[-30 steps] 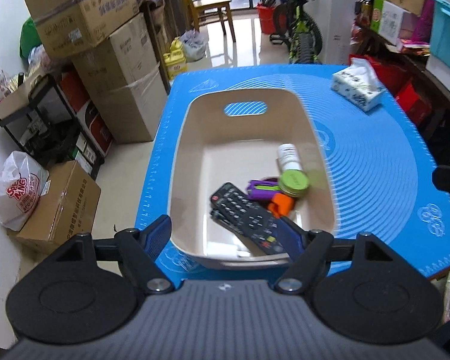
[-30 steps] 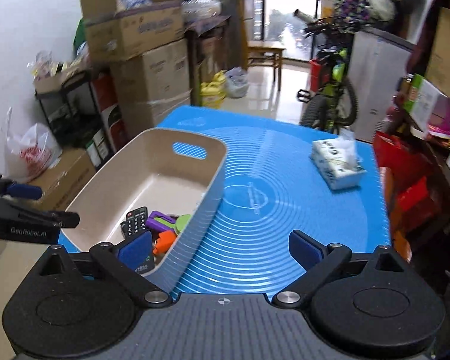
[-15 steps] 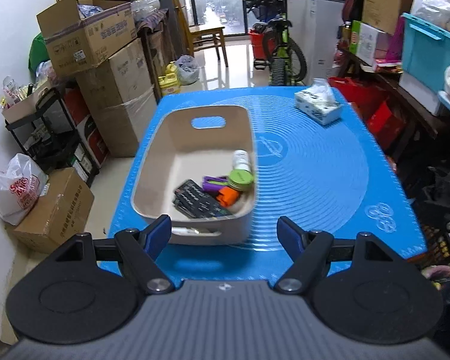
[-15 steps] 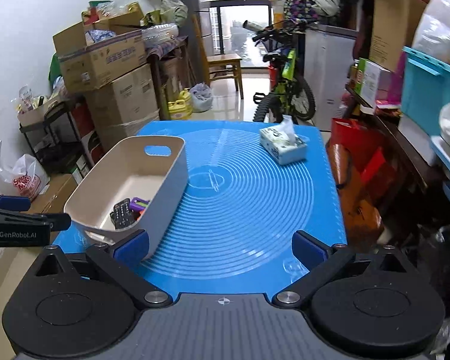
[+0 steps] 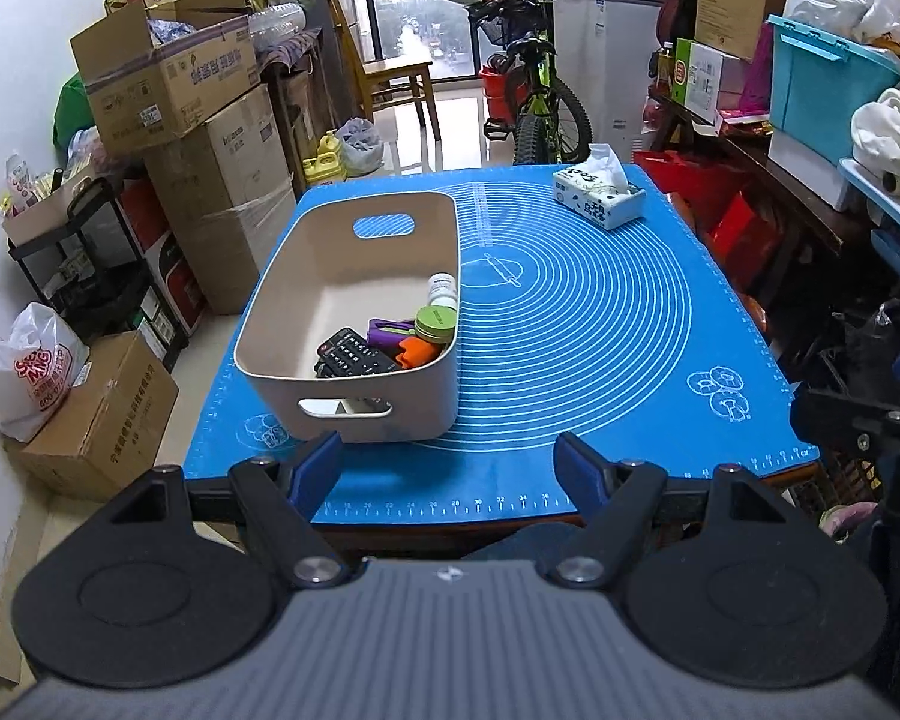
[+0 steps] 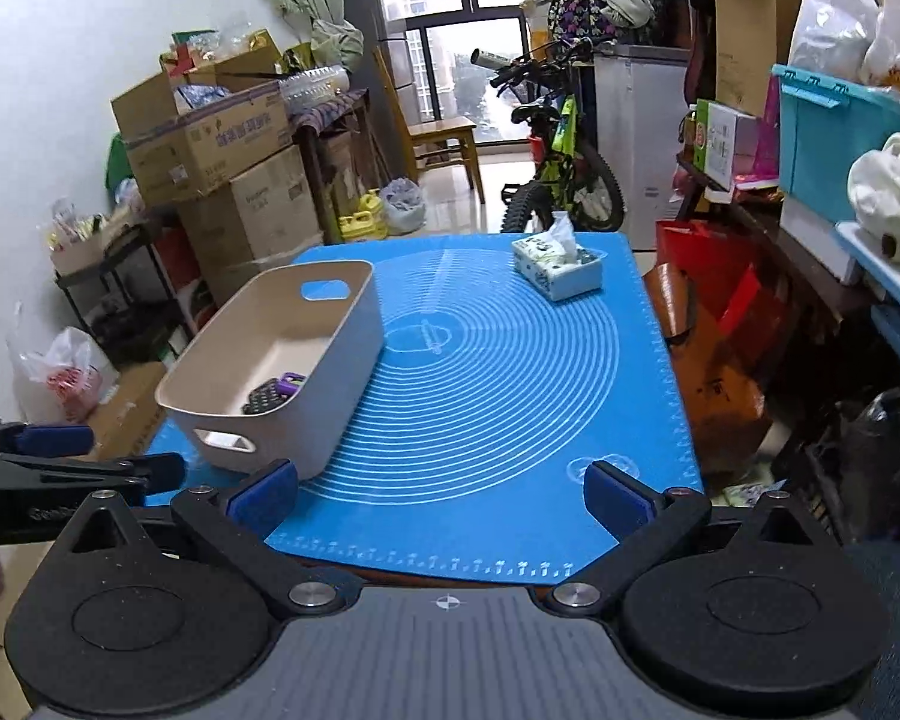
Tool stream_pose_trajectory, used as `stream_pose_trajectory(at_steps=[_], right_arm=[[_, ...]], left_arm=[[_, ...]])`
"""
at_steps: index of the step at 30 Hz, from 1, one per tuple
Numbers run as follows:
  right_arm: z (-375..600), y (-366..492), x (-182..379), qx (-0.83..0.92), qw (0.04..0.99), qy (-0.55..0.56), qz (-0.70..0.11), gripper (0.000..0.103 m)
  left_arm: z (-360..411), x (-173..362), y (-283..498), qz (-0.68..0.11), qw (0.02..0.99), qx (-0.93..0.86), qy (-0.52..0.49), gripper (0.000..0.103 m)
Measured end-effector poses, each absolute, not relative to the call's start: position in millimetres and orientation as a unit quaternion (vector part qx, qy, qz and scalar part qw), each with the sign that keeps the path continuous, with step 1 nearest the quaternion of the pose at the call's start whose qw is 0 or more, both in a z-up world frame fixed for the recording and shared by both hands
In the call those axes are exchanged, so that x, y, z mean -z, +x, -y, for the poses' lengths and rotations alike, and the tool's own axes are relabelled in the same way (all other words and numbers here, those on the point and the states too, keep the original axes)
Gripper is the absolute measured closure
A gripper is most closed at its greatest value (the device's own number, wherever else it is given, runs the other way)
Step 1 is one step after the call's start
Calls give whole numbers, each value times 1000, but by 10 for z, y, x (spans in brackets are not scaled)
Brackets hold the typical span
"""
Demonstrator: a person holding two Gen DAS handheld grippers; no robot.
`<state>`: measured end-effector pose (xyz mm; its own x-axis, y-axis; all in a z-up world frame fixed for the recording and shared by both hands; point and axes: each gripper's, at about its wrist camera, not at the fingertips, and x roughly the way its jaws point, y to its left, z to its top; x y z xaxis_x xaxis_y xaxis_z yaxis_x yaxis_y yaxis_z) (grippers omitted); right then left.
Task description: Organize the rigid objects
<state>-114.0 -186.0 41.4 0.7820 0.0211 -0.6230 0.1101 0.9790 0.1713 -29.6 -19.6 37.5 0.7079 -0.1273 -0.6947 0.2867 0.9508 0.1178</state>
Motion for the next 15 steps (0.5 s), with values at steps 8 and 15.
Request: stream_pose_trajectory(at_steps=[8,15], right_arm=[[1874,-1202,-368,18,940,107,-323,3],[1885,-1181,-340,17,938,110,-329,2]], left_arm=[[204,-343,-318,-366,918,112,106,26],[212,-306,-311,-371,915,117,109,26]])
